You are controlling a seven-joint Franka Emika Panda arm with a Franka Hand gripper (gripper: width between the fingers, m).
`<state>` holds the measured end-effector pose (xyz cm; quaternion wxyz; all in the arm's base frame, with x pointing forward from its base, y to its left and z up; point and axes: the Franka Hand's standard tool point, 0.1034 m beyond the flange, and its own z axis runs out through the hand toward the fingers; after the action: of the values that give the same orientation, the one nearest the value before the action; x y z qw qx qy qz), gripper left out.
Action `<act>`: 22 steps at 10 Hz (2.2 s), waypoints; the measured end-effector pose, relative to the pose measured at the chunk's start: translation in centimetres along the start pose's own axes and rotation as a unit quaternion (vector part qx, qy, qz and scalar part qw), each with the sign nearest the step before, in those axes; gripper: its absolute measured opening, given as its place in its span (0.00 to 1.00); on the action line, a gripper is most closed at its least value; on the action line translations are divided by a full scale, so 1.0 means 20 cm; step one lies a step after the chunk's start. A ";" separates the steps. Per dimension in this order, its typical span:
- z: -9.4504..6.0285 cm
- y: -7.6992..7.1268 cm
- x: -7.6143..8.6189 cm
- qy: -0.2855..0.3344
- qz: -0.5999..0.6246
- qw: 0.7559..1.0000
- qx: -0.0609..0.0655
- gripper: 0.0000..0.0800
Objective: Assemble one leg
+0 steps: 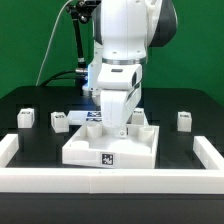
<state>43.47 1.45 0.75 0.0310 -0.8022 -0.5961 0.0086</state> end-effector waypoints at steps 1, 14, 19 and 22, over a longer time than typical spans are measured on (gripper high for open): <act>0.00 0.00 0.00 0.000 0.000 1.000 0.000 0.08; 0.00 0.05 0.11 -0.003 -0.123 0.992 -0.023 0.08; 0.00 0.06 0.11 -0.003 -0.128 0.991 -0.023 0.08; 0.00 0.10 0.18 0.002 -0.151 0.988 -0.029 0.08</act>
Offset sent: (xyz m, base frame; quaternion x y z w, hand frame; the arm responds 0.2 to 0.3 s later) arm 0.0000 0.0000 0.0000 0.0000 0.0000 0.0000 1.0000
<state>46.37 4.38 0.74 0.0096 -0.7035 -0.7104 -0.0152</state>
